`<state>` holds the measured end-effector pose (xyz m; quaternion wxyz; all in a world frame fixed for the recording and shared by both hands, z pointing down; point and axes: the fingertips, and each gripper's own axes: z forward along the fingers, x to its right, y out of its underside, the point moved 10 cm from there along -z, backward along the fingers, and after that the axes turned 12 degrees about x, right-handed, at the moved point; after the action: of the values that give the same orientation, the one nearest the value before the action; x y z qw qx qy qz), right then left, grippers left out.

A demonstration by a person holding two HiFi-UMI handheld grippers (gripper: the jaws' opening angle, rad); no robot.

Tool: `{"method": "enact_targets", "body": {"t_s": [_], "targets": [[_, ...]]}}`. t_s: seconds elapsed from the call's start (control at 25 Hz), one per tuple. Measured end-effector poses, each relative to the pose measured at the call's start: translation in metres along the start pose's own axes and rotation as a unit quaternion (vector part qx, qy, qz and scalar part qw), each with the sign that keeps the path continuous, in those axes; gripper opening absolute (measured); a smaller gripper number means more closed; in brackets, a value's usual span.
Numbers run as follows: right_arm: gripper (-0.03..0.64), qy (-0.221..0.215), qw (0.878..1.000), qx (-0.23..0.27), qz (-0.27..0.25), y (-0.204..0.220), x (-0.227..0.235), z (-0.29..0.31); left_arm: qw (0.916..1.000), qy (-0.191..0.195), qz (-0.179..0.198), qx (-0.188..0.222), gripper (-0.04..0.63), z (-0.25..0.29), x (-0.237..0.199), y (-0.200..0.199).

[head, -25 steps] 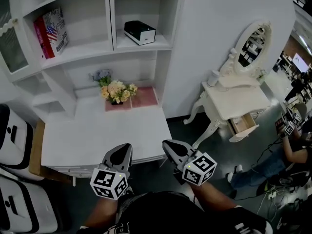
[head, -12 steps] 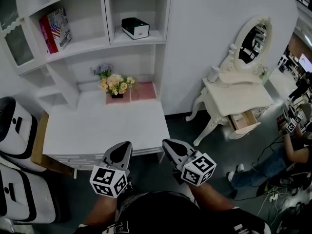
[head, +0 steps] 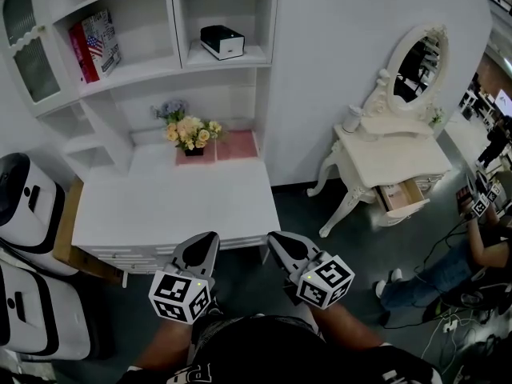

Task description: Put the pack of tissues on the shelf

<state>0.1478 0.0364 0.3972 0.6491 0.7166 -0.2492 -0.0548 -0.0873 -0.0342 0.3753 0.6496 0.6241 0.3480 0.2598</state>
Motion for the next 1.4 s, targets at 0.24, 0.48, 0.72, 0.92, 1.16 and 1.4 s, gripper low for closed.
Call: {"method": "enact_targets", "body": {"t_s": [0.24,0.48,0.72,0.92,1.16,1.4], "targets": [[0.008,-0.006,1.000,0.002,-0.001,0.001,-0.003,-0.005,0.9999,0.009,0.010,0.005,0.015,-0.001,0.010,-0.005],[0.008,-0.008,1.000,0.006,-0.003,-0.002,-0.006,-0.007,0.9999,0.010,0.013,0.002,0.015,-0.004,0.013,-0.007],[0.008,-0.008,1.000,0.010,-0.003,-0.003,-0.006,-0.010,0.9998,0.010,0.015,0.003,0.015,-0.003,0.015,-0.006],[0.008,-0.007,1.000,0.009,-0.002,-0.003,-0.007,-0.011,0.9998,0.010,0.014,0.003,0.015,-0.005,0.017,-0.006],[0.008,-0.009,1.000,0.009,-0.003,-0.003,-0.007,-0.011,0.9999,0.008,0.014,0.006,0.015,-0.005,0.018,-0.007],[0.008,-0.010,1.000,0.007,-0.003,-0.004,-0.005,-0.009,0.9999,0.009,0.012,0.007,0.015,-0.002,0.018,-0.009]]}}
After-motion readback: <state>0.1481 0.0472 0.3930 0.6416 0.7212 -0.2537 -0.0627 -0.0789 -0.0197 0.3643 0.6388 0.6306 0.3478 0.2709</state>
